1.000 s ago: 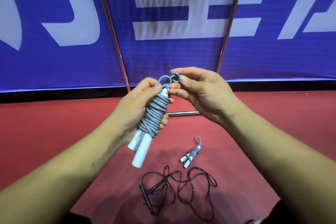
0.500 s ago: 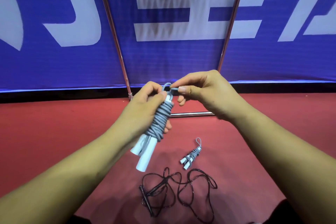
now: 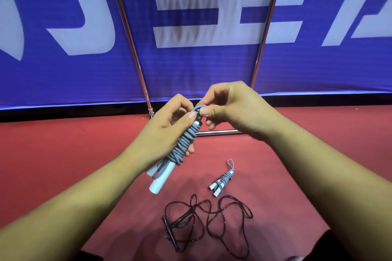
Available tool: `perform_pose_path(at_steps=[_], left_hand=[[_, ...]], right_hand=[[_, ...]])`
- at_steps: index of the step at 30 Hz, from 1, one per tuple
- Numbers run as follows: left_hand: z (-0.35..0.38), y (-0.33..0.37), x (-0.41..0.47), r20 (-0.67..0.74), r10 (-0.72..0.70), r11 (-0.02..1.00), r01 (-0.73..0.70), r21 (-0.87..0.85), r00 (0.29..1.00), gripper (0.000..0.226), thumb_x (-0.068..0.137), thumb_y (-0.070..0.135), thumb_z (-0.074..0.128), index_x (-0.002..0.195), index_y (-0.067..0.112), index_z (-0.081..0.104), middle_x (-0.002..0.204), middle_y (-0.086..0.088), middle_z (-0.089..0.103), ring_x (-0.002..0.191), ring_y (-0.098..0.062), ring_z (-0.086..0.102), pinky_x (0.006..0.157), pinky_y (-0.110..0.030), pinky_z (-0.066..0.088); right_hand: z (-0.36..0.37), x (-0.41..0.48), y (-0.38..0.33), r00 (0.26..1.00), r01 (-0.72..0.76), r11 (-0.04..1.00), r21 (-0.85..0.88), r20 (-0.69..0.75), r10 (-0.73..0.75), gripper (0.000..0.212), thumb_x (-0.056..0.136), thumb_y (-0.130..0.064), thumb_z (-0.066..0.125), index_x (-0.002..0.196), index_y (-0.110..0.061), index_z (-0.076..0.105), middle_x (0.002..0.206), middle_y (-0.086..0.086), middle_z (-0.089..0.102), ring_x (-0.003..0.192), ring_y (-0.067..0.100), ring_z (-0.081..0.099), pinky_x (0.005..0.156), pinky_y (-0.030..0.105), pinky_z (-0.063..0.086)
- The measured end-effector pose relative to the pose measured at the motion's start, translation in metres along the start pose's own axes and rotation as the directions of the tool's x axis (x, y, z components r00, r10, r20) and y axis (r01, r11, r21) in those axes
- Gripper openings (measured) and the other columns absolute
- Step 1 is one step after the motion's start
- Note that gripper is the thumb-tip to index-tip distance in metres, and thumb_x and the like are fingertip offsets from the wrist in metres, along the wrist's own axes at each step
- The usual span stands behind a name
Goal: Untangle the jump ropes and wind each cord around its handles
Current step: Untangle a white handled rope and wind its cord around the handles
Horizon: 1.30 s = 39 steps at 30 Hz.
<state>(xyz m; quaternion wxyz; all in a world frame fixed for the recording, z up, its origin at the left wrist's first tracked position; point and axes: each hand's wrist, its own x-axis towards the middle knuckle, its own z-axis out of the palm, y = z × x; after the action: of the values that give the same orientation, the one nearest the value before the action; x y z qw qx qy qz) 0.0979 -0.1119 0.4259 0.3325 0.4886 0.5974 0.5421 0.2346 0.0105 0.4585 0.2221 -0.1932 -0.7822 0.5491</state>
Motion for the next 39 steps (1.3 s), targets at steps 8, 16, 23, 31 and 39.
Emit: perform_pose_path(at_steps=[8, 16, 23, 31, 39], left_hand=[[0.002, 0.004, 0.008, -0.024, 0.026, 0.997, -0.027, -0.071, 0.999, 0.013, 0.1, 0.023, 0.051, 0.09, 0.017, 0.044, 0.085, -0.032, 0.059, 0.054, -0.033, 0.063, 0.05, -0.039, 0.054], [-0.001, 0.006, 0.005, -0.027, -0.042, 0.98, 0.036, -0.196, 0.999, 0.014, 0.101, 0.02, 0.049, 0.089, 0.016, 0.044, 0.072, -0.015, 0.063, 0.052, -0.031, 0.06, 0.048, -0.034, 0.052], [-0.004, 0.011, 0.006, -0.018, 0.011, 0.998, -0.012, -0.061, 1.0, 0.012, 0.1, 0.02, 0.05, 0.093, 0.014, 0.043, 0.065, -0.005, 0.065, 0.05, -0.029, 0.062, 0.045, -0.031, 0.051], [-0.025, 0.009, 0.009, 0.149, -0.002, 0.987, 0.026, -0.156, 0.989, 0.016, 0.091, 0.02, 0.055, 0.092, 0.009, 0.043, 0.085, -0.016, 0.068, 0.061, -0.04, 0.067, 0.057, -0.037, 0.055], [-0.03, 0.004, 0.012, 0.233, -0.014, 0.981, 0.059, -0.185, 0.972, 0.013, 0.089, 0.016, 0.053, 0.089, 0.008, 0.042, 0.079, -0.017, 0.064, 0.067, -0.038, 0.065, 0.061, -0.036, 0.051]], right_hand=[[0.026, -0.002, 0.009, 0.925, 0.141, 0.971, -0.193, -0.325, -0.199, 0.013, 0.09, -0.013, 0.066, 0.081, -0.006, 0.059, 0.057, 0.003, 0.064, 0.049, 0.016, 0.059, 0.051, 0.02, 0.045], [0.01, -0.001, 0.003, 0.977, 0.16, 0.984, -0.078, -0.129, -0.169, 0.009, 0.092, 0.001, 0.06, 0.092, -0.004, 0.067, 0.064, 0.006, 0.067, 0.056, 0.013, 0.061, 0.061, 0.026, 0.051], [0.027, 0.003, 0.01, 0.944, 0.129, 0.992, 0.017, -0.308, -0.117, 0.001, 0.091, -0.003, 0.06, 0.092, -0.004, 0.06, 0.063, -0.003, 0.06, 0.049, 0.005, 0.056, 0.053, 0.015, 0.043], [0.001, 0.006, 0.01, 0.964, -0.16, 0.866, 0.473, 0.262, 0.035, 0.03, 0.094, 0.001, 0.05, 0.12, 0.014, 0.057, 0.088, 0.017, 0.061, 0.074, 0.02, 0.055, 0.077, 0.029, 0.047], [-0.003, 0.007, 0.009, 0.959, -0.207, 0.878, 0.431, 0.267, 0.095, 0.003, 0.087, -0.004, 0.062, 0.087, -0.003, 0.064, 0.073, 0.006, 0.059, 0.064, 0.014, 0.052, 0.059, 0.024, 0.044]])
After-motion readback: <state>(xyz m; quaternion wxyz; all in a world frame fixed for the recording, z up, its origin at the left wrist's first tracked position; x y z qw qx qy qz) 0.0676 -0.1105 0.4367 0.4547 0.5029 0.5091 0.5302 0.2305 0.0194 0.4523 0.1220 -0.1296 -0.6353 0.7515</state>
